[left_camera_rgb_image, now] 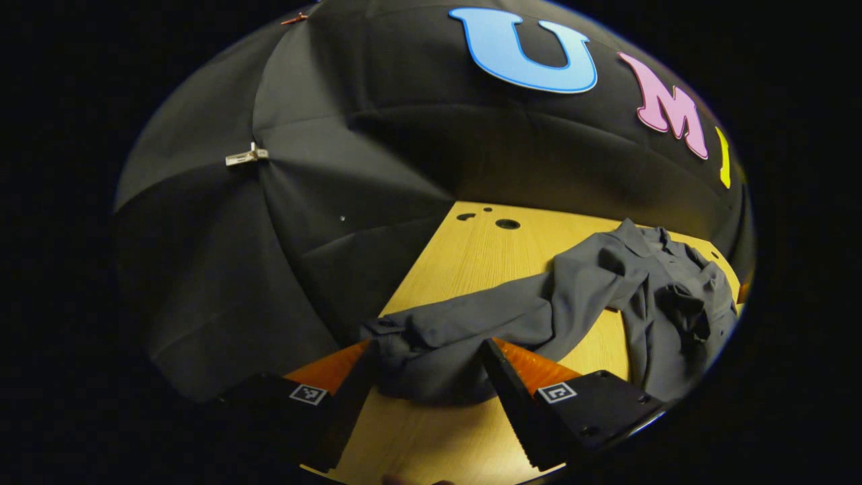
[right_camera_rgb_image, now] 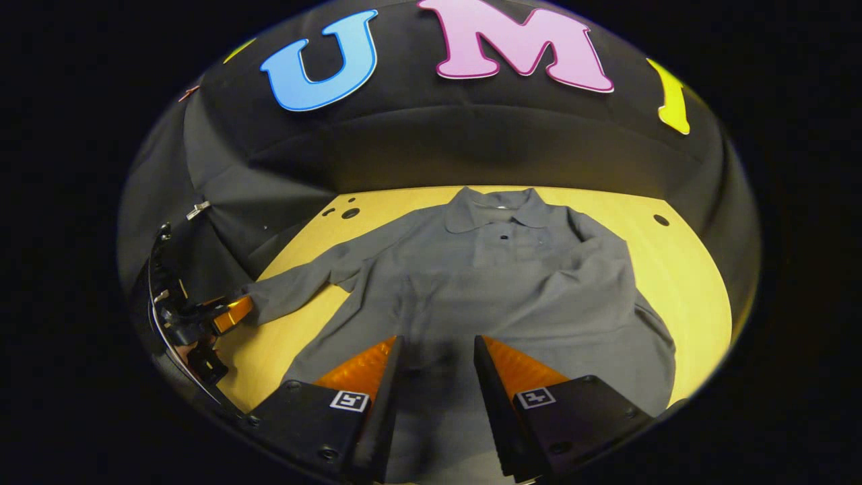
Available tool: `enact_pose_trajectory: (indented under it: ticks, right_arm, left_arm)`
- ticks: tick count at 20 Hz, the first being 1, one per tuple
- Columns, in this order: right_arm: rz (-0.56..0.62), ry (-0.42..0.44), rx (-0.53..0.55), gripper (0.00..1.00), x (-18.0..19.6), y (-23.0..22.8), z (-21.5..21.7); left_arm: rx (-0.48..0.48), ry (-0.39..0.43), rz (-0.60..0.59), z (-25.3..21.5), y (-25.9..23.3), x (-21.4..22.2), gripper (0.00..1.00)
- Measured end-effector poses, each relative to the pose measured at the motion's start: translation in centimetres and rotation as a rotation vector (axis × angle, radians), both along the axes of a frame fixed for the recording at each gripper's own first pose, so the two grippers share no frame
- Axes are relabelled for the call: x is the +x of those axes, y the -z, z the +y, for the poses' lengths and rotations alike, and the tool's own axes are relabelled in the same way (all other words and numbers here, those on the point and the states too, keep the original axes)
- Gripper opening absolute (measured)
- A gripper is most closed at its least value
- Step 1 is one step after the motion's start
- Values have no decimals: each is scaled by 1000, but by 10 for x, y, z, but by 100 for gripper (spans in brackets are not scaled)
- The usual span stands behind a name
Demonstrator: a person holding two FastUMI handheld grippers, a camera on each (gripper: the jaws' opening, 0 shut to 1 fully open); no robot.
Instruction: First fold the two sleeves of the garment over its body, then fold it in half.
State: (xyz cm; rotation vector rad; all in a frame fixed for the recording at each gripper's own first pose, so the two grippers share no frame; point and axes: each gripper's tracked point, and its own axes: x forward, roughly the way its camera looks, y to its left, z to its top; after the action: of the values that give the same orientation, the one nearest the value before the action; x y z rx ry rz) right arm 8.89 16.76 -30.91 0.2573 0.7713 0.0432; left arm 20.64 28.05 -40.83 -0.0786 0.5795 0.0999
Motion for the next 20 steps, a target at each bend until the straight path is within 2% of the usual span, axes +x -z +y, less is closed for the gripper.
enact_pose_trajectory:
  ticks: [5, 8, 11, 14, 17, 20]
  right_arm:
    - [-8, 46, -18, 64, -35, -24, -29]
    - [3, 71, -29, 64, -52, -27, -46]
    - [19, 105, -37, 64, -69, -25, -61]
    - [26, 148, -31, 64, -79, -24, -78]
    - [24, 162, -45, 64, -86, -23, -91]
    - [22, 181, -42, 64, -92, -22, -102]
  left_arm:
    - [8, -8, 111, 2, 33, 1, 98]
    - [6, 7, 105, 1, 33, 3, 100]
    - [7, 54, 116, -5, 35, 8, 96]
    - [59, 63, 129, -4, 33, 12, 17]
    - [67, 46, 136, -6, 25, 13, 9]
    - [70, 19, 35, -9, -9, 17, 7]
